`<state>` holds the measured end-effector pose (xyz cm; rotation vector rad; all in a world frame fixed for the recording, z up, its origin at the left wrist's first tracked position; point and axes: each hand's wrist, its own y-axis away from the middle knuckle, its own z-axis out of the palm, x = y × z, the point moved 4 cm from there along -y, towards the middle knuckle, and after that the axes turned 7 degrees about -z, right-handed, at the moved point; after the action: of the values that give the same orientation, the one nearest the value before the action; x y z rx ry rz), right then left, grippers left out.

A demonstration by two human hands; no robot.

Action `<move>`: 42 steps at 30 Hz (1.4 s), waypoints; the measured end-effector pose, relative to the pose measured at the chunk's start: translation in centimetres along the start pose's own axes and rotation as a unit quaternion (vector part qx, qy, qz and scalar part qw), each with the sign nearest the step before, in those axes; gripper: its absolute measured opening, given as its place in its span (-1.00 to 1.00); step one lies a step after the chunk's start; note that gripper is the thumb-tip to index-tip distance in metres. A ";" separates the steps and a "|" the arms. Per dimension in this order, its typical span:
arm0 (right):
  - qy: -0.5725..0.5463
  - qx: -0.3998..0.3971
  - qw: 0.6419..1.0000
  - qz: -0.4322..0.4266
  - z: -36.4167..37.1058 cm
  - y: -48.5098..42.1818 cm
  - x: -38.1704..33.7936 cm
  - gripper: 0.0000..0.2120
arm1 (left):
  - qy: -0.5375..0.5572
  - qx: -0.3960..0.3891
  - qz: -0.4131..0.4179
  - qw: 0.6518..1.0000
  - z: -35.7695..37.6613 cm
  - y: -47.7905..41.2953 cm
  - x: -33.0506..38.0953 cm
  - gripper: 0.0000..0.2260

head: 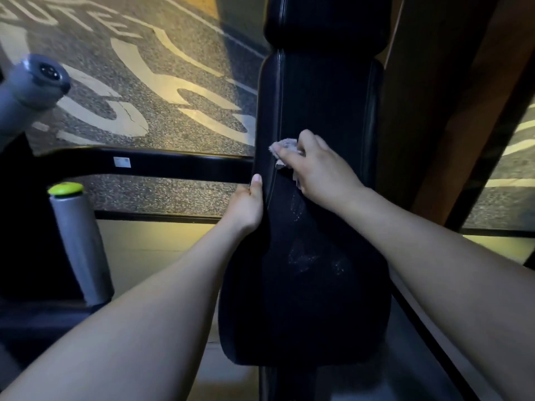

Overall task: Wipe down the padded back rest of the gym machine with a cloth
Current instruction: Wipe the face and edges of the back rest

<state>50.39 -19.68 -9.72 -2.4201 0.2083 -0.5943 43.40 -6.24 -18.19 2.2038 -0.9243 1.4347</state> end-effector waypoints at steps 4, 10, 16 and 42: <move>0.003 0.065 0.996 0.053 -1.1 -2.4 1.0 -0.49 | -0.002 0.021 0.022 1.000 0.5 -0.6 -1.0 -0.34; 0.008 0.068 0.997 0.023 -0.6 -6.1 -0.3 -0.72 | -0.014 0.096 0.061 0.993 1.3 -1.6 -2.2 -0.37; 0.088 -0.026 0.992 -0.089 -1.7 -7.1 -0.8 -0.82 | 0.026 0.121 0.095 0.988 1.2 -1.0 -2.3 -0.41; 0.130 -0.058 0.988 -0.056 -2.9 -9.2 -0.3 -0.74 | 0.039 0.153 0.110 0.981 1.1 -0.8 -2.5 -0.41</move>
<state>48.85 -13.95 -2.15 -2.4729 0.2212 -0.9738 43.98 -5.49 -20.84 2.2947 -1.0017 1.8620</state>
